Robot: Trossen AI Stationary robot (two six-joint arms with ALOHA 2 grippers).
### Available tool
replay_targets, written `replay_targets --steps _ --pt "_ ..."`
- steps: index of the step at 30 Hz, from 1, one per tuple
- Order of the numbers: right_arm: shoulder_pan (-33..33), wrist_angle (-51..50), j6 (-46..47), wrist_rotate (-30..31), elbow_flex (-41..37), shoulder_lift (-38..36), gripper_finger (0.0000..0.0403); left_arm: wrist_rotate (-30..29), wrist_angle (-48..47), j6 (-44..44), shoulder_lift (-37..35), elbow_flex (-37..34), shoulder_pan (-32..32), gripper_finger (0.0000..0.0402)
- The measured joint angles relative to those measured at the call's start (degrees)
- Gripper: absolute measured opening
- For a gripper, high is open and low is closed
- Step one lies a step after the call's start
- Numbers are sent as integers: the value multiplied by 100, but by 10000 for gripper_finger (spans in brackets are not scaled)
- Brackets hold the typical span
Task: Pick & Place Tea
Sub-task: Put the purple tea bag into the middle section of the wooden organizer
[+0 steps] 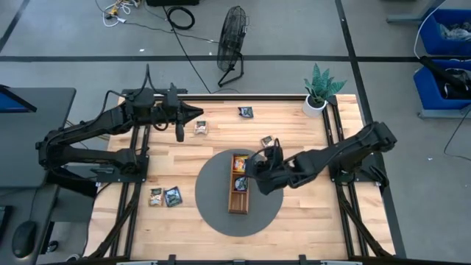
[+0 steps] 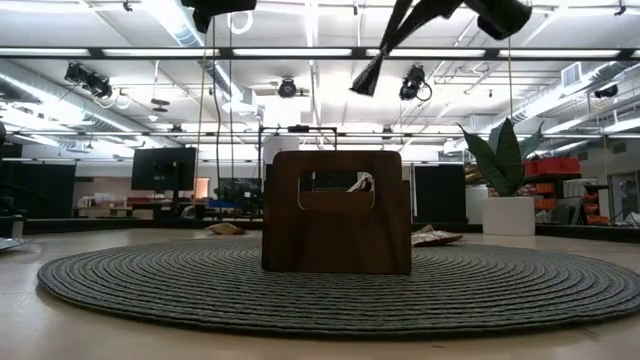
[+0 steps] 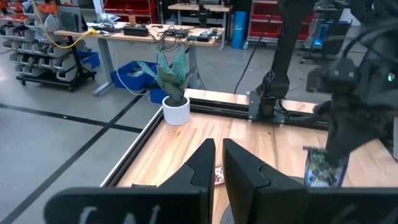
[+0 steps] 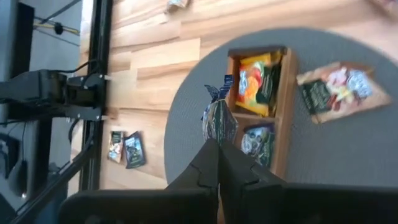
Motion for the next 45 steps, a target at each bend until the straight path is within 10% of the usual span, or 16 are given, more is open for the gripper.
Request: replay_targets --steps 45 --pt "-74 979 1114 -788 -2 1829 11 3 -426 155 0 0 0 32"
